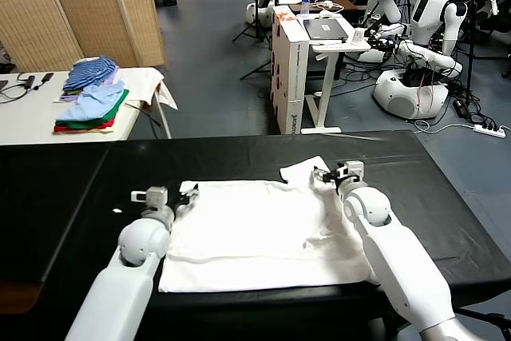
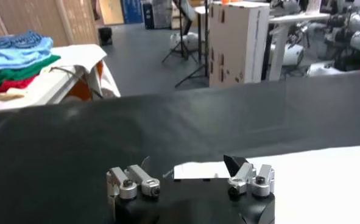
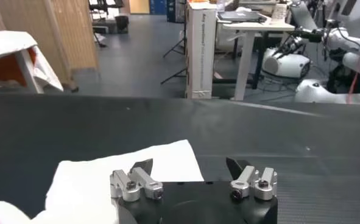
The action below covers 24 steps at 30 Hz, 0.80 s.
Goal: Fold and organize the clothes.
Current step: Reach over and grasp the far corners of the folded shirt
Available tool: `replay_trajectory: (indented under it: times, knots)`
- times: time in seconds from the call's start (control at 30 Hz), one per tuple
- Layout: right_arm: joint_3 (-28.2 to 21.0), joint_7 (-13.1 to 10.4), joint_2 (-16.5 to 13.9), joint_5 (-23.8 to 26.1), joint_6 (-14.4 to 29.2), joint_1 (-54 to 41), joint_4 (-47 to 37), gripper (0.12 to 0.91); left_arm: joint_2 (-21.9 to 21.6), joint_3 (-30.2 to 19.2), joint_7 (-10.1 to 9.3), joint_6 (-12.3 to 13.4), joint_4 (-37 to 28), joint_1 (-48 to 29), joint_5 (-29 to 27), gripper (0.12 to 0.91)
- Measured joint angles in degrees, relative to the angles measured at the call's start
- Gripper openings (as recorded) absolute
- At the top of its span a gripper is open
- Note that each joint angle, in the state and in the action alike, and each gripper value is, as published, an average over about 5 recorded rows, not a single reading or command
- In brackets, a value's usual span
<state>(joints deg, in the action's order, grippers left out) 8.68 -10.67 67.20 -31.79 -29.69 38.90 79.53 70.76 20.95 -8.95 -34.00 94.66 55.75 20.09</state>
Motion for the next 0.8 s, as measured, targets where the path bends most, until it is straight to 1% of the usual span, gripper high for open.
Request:
replay_trajectory:
  times: [0.23, 0.37, 0.5, 0.6, 0.67, 0.8]
  knots:
    - [-0.3, -0.2, 0.0, 0.2, 0.0, 0.1, 0.0, 0.907, 0.3, 0.0, -0.59, -0.2, -1.0, -1.2, 1.5, 0.901]
    - [-0.3, -0.2, 0.1, 0.3, 0.1, 0.4, -0.1, 0.907, 0.6, -0.1, -0.78, -0.4, -1.5, -1.4, 1.6, 0.868]
    - [-0.4, -0.1, 0.2, 0.3, 0.1, 0.7, -0.4, 0.907, 0.9, -0.3, -0.91, -0.6, -1.6, -1.2, 1.5, 0.772]
    - [-0.5, 0.0, 0.2, 0.4, 0.2, 0.8, -0.4, 0.886, 1.1, -0.5, -1.02, -0.7, -1.7, -1.2, 1.4, 0.700]
    - [-0.6, 0.0, 0.2, 0.4, 0.2, 0.8, -0.3, 0.843, 1.2, -0.6, -1.08, -0.7, -1.7, -1.2, 1.5, 0.662]
    - [-0.7, 0.1, 0.3, 0.4, 0.2, 0.8, -0.4, 0.739, 1.1, -0.6, -1.11, -0.8, -1.7, -1.4, 1.6, 0.543]
